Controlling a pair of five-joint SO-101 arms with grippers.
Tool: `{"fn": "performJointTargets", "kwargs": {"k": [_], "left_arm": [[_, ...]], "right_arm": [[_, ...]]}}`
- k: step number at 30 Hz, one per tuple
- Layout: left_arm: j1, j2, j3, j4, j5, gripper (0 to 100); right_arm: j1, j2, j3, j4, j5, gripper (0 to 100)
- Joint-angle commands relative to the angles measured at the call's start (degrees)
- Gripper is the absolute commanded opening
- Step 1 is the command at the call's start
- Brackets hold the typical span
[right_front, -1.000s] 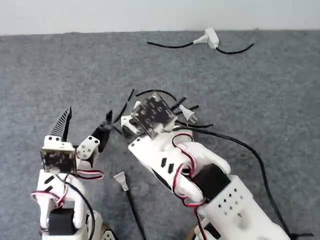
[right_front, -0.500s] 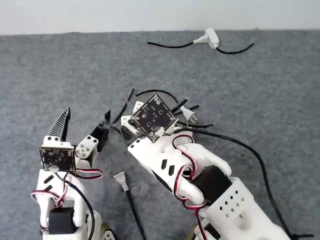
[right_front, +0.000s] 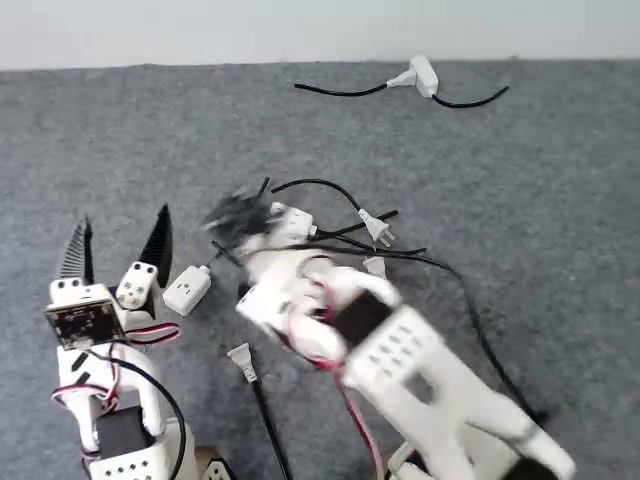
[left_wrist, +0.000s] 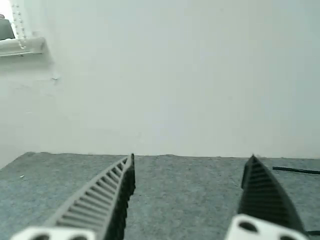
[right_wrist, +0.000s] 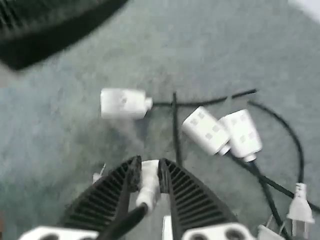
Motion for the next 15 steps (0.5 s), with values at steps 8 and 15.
{"fn": "performJointTargets", "kwargs": {"k": [8, 15], "left_arm": [[-2.73, -0.26, -1.63, -1.85, 0.97, 32], [-0.62, -0.35, -0.40, -1.85, 0.62, 32]], "right_arm": [[-1.45, 12.88, -10.46, 9.27, 20.92, 0.8], [6.20, 13.41, -9.93, 11.65, 37.54, 0.8]]}}
